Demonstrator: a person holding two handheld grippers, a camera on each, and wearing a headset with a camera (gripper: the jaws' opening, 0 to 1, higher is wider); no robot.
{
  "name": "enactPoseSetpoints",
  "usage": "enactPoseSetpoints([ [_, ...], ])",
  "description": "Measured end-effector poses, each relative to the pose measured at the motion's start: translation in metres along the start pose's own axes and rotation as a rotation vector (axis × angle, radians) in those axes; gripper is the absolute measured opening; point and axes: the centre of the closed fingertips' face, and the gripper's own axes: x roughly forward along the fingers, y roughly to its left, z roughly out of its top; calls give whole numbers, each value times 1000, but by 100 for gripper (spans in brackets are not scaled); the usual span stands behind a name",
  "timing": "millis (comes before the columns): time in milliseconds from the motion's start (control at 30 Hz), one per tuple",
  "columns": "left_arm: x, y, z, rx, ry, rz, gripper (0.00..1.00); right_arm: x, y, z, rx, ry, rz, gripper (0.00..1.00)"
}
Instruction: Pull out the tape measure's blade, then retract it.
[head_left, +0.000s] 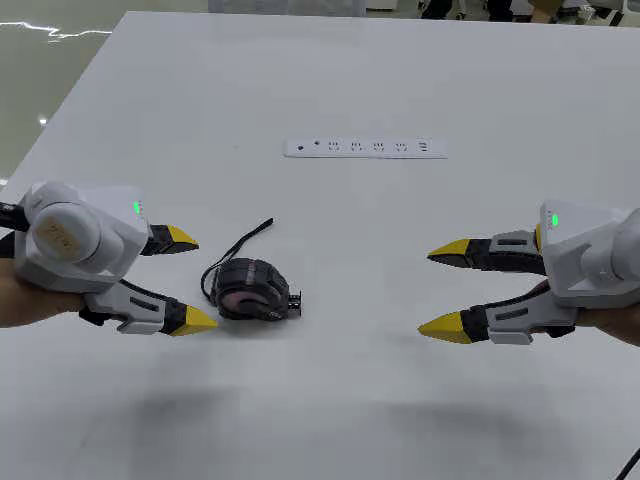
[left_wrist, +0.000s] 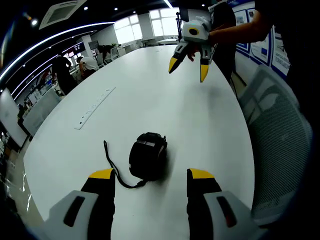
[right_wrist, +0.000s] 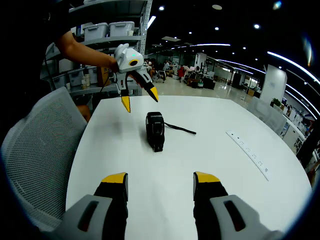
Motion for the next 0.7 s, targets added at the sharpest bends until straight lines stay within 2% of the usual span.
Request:
enactPoseSetpoints([
  [400,14,1,-4,35,39,-38,51,24,-4,-4,-25,14,41,51],
  [700,27,4,-5,34,54,-62,48,43,-1,-1,-33,18,69,49],
])
